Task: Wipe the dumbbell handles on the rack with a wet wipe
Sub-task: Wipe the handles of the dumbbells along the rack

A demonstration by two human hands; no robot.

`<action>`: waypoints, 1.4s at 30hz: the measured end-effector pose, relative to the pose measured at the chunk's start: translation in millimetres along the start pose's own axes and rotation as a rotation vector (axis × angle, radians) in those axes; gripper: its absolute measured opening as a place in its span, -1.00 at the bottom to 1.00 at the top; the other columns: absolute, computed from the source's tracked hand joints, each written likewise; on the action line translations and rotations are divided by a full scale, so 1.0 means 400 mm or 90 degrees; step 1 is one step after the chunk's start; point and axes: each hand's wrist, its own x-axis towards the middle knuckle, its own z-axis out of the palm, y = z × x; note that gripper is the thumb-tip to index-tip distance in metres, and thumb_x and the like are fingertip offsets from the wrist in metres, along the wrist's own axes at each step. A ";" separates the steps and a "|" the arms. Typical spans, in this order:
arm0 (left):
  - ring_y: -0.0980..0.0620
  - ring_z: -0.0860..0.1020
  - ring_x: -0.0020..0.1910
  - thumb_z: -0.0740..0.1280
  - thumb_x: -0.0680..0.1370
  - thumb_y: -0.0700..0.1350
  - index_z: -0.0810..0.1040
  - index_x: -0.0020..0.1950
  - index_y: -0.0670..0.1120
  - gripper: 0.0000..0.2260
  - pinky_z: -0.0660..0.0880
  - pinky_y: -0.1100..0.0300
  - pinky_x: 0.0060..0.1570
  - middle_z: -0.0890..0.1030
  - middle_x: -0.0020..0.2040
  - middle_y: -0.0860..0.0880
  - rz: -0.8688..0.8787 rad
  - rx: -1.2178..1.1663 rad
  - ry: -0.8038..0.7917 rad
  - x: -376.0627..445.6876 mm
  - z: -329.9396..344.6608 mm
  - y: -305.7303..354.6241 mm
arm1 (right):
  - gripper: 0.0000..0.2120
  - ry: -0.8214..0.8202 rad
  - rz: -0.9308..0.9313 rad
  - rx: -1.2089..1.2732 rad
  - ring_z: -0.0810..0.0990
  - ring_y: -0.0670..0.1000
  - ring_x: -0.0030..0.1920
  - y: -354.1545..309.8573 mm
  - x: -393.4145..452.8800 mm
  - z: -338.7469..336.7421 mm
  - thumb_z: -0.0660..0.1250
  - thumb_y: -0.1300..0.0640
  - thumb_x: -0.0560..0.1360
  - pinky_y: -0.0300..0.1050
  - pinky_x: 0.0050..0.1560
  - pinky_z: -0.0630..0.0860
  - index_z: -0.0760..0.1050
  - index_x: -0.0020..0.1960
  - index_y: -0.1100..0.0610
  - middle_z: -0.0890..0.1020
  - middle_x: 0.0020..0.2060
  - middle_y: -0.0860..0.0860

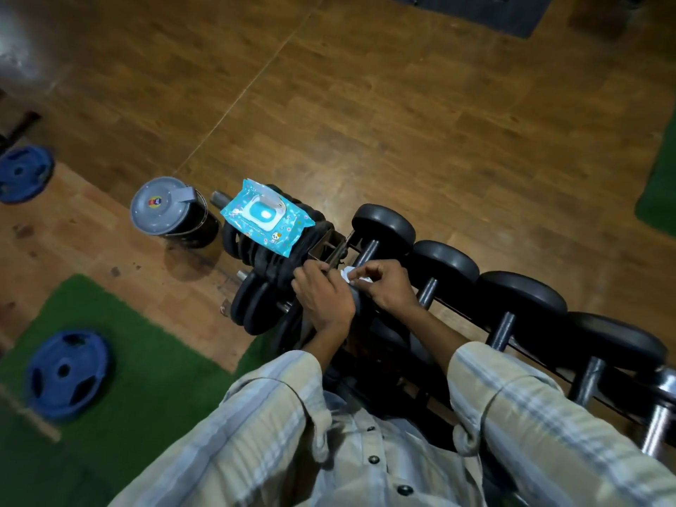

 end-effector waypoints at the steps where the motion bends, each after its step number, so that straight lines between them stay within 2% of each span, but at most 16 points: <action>1: -0.22 0.43 -0.01 0.19 0.49 -0.10 0.48 -0.05 -0.13 -0.85 0.33 -0.09 0.03 0.50 -0.03 -0.20 -0.017 -0.017 0.001 0.007 0.002 0.001 | -0.94 -0.010 -0.019 -0.045 0.69 -0.21 -0.11 -0.002 0.008 -0.002 0.58 0.21 0.43 -0.27 -0.06 0.58 0.75 -0.11 0.10 0.74 -0.18 -0.10; 5: -0.21 0.50 -0.05 0.22 0.48 -0.13 0.48 -0.07 -0.13 -0.89 0.37 -0.06 0.01 0.56 -0.09 -0.17 -0.026 -0.048 0.001 0.031 0.004 -0.009 | -0.92 -0.027 -0.085 -0.190 0.62 -0.09 -0.13 -0.013 0.042 0.007 0.57 0.16 0.41 -0.07 -0.08 0.61 0.73 -0.11 0.04 0.62 -0.16 -0.08; 9: -0.18 0.53 -0.07 0.17 0.46 -0.07 0.48 -0.06 -0.12 -0.83 0.41 -0.04 -0.02 0.58 -0.11 -0.13 -0.025 -0.047 -0.001 0.041 0.002 -0.013 | -0.85 -0.042 -0.134 -0.404 0.47 0.00 -0.01 -0.036 0.079 0.013 0.51 -0.07 0.46 -0.09 -0.17 0.36 0.73 -0.04 -0.04 0.48 -0.17 -0.10; 14: -0.18 0.55 -0.06 0.16 0.46 -0.05 0.49 -0.05 -0.12 -0.80 0.42 -0.04 -0.03 0.60 -0.09 -0.13 -0.044 -0.034 0.013 0.049 0.009 -0.012 | -0.75 -0.112 -0.175 -0.560 0.48 0.11 0.08 -0.064 0.129 0.050 0.40 -0.13 0.52 -0.02 0.00 0.34 0.68 -0.02 0.05 0.60 -0.01 0.04; 17: -0.20 0.56 -0.02 0.16 0.46 -0.05 0.52 -0.04 -0.13 -0.77 0.39 0.00 -0.01 0.62 -0.05 -0.14 -0.099 -0.045 0.039 0.058 0.017 -0.003 | -0.76 -0.159 -0.198 -0.594 0.43 0.12 0.11 -0.077 0.139 0.042 0.36 -0.14 0.55 0.00 0.02 0.24 0.67 0.01 0.01 0.57 0.04 0.04; 20: -0.22 0.57 0.01 0.15 0.46 -0.04 0.53 0.00 -0.14 -0.73 0.36 0.01 -0.05 0.64 -0.02 -0.17 -0.154 -0.052 0.062 0.064 0.024 0.011 | -0.80 -0.215 -0.211 -0.548 0.40 0.11 0.11 -0.066 0.131 0.011 0.35 -0.07 0.58 -0.01 0.03 0.26 0.68 0.07 -0.02 0.51 0.04 0.03; 22: -0.23 0.57 0.01 0.15 0.47 -0.03 0.52 0.00 -0.13 -0.74 0.35 0.01 -0.08 0.64 -0.02 -0.18 -0.152 -0.037 0.069 0.063 0.026 0.015 | -0.81 -0.226 -0.230 -0.486 0.43 0.09 0.08 -0.044 0.115 -0.002 0.37 0.02 0.56 -0.07 -0.04 0.24 0.69 0.13 0.01 0.45 -0.03 -0.02; 25: -0.22 0.58 0.01 0.15 0.47 -0.02 0.52 0.00 -0.11 -0.75 0.38 0.01 -0.08 0.65 -0.02 -0.15 -0.141 -0.030 0.075 0.063 0.032 0.011 | -0.76 -0.199 -0.203 -0.335 0.53 0.01 -0.04 -0.001 0.084 -0.012 0.48 0.14 0.51 -0.07 -0.12 0.44 0.72 0.16 0.01 0.53 -0.11 -0.07; 27: -0.21 0.58 0.01 0.16 0.46 -0.03 0.52 -0.01 -0.08 -0.77 0.40 0.01 -0.07 0.65 -0.02 -0.12 -0.140 -0.029 0.079 0.065 0.036 0.006 | -0.77 -0.166 -0.146 -0.251 0.61 -0.08 -0.06 0.022 0.065 -0.017 0.55 0.13 0.46 -0.11 -0.07 0.55 0.73 0.11 -0.02 0.63 -0.09 -0.11; 30: -0.20 0.57 0.00 0.17 0.47 -0.04 0.52 -0.01 -0.08 -0.79 0.39 0.02 -0.09 0.65 -0.03 -0.11 -0.133 -0.020 0.076 0.064 0.040 0.004 | -0.85 -0.120 -0.079 -0.203 0.66 -0.16 -0.07 0.048 0.046 -0.022 0.56 0.15 0.42 -0.16 0.00 0.58 0.73 -0.03 -0.03 0.72 -0.09 -0.16; 33: -0.21 0.57 -0.01 0.17 0.47 -0.04 0.51 -0.02 -0.08 -0.79 0.39 0.01 -0.09 0.65 -0.03 -0.12 -0.121 -0.017 0.076 0.062 0.039 0.005 | -0.83 -0.096 -0.014 -0.180 0.66 -0.19 -0.15 0.068 0.031 -0.018 0.52 0.23 0.42 -0.26 -0.06 0.54 0.66 -0.19 -0.04 0.71 -0.20 -0.14; 36: -0.21 0.57 -0.02 0.17 0.47 -0.04 0.50 -0.03 -0.07 -0.81 0.41 0.00 -0.08 0.64 -0.03 -0.11 -0.114 -0.005 0.073 0.061 0.039 0.008 | -0.79 -0.060 0.088 -0.121 0.64 -0.22 -0.19 0.088 0.022 -0.003 0.51 0.26 0.41 -0.40 -0.14 0.46 0.63 -0.25 -0.03 0.69 -0.26 -0.14; 39: -0.20 0.56 -0.02 0.19 0.47 -0.05 0.50 -0.03 -0.07 -0.83 0.39 0.02 -0.08 0.64 -0.03 -0.10 -0.106 0.005 0.081 0.059 0.038 0.005 | -0.84 -0.067 0.226 0.030 0.52 -0.11 -0.34 0.097 0.032 0.029 0.51 0.32 0.40 -0.20 -0.24 0.43 0.62 -0.31 0.15 0.61 -0.38 -0.04; 42: -0.18 0.55 -0.02 0.19 0.48 -0.06 0.50 -0.03 -0.08 -0.83 0.37 0.03 -0.08 0.64 -0.02 -0.11 -0.099 0.018 0.087 0.058 0.039 0.003 | -0.95 -0.083 0.350 0.181 0.45 0.08 -0.28 0.081 0.052 0.045 0.39 0.41 0.25 -0.06 -0.21 0.36 0.58 -0.28 0.37 0.55 -0.31 0.17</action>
